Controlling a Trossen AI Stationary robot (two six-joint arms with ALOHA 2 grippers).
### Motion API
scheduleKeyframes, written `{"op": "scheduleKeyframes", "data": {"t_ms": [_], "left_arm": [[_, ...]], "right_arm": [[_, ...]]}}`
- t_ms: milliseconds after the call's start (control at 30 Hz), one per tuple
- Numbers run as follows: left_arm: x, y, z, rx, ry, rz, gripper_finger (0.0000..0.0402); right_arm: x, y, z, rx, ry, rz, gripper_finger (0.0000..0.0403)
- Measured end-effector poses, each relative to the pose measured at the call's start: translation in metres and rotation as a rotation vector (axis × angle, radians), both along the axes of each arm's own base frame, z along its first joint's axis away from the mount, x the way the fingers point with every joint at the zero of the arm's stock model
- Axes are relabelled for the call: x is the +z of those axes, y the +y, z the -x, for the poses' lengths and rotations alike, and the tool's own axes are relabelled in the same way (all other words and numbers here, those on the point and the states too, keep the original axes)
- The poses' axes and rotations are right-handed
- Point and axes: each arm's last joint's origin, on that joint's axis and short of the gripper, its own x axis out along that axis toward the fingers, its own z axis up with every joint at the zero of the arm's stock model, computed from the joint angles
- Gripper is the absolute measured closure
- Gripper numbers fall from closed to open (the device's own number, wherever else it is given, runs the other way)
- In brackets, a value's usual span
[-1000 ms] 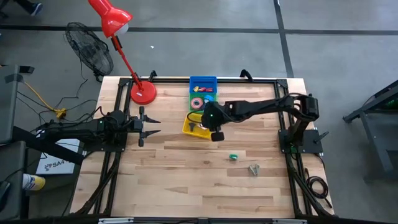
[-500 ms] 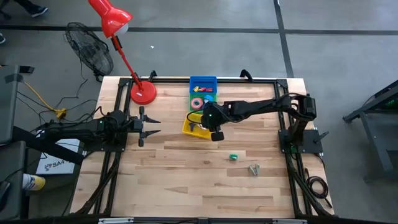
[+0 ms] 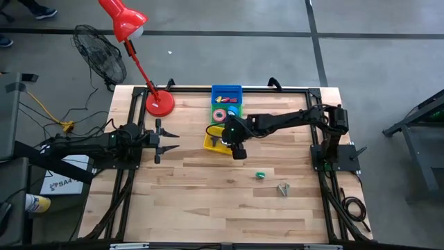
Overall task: Pick and place Stapler, Stapler remover, tape
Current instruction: Put the light blue staple remover into the yellow bin, then put the gray staple remover into the yellow bin
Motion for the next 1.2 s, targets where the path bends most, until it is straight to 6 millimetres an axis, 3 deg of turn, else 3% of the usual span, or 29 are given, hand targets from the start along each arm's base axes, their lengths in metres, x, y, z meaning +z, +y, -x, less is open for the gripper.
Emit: {"op": "scheduleKeyframes", "data": {"t_ms": [233, 433, 567, 1200], "left_arm": [[0.000, 0.000, 0.000, 0.000, 0.000, 0.000, 0.0229], [0.000, 0.000, 0.000, 0.001, 0.000, 0.000, 0.0229], [0.000, 0.000, 0.000, 0.001, 0.000, 0.000, 0.0229], [0.000, 0.000, 0.000, 0.001, 0.000, 0.000, 0.0229]], "right_arm": [[0.000, 0.000, -0.001, -0.003, -0.007, 0.000, 0.0154], [0.002, 0.000, -0.001, -0.027, -0.013, -0.007, 0.0141], [0.013, 0.000, 0.004, -0.038, -0.021, 0.007, 0.0140], [0.054, 0.006, 0.066, -0.344, 0.266, -0.109, 0.0141]]}}
